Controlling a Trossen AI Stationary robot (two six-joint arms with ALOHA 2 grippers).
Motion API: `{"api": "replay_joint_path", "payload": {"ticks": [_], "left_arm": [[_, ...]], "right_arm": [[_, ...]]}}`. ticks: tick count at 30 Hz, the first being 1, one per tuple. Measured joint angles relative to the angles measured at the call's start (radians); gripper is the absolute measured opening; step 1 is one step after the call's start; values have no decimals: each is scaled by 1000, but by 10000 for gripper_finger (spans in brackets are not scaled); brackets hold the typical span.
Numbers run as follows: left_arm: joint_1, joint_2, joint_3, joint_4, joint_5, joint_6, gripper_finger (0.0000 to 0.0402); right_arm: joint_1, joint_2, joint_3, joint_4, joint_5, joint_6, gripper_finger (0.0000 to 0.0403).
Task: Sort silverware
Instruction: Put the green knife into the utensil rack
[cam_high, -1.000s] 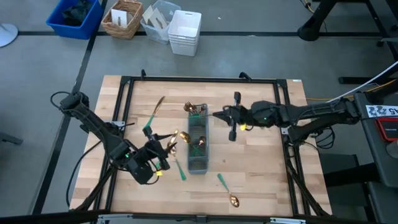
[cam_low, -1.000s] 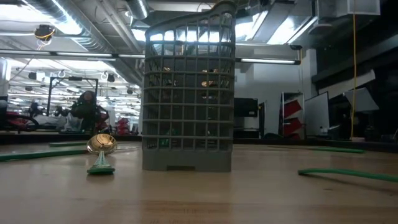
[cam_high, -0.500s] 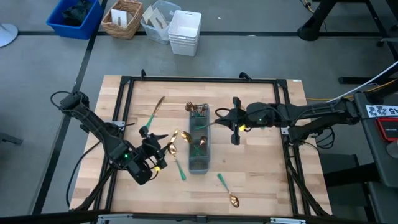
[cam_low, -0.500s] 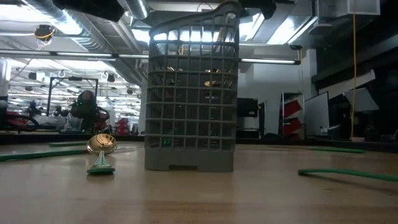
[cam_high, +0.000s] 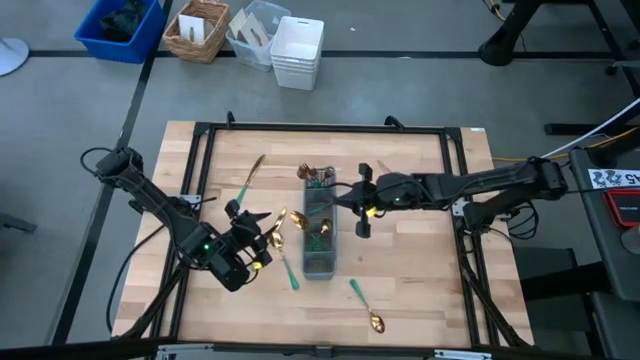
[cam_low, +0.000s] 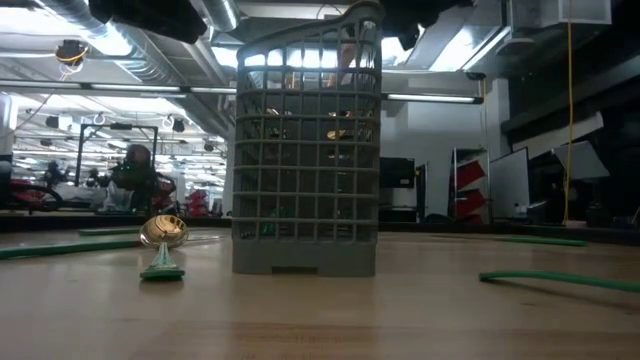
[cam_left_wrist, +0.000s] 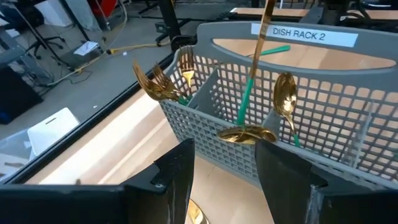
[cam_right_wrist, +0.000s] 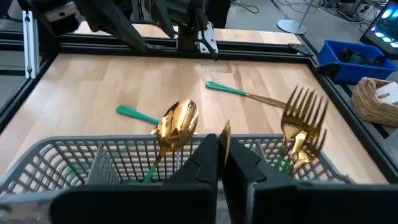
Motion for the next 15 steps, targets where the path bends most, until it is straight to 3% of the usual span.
{"api": "replay_joint_path", "payload": {"ticks": [6,15], "left_arm": [[0,0,0,-1,29,-107,162],[0,0,0,-40,234,-226,162]], "right_arm": [[0,36,0,30,1,0,29],[0,43,0,39,6,0,64]]}}
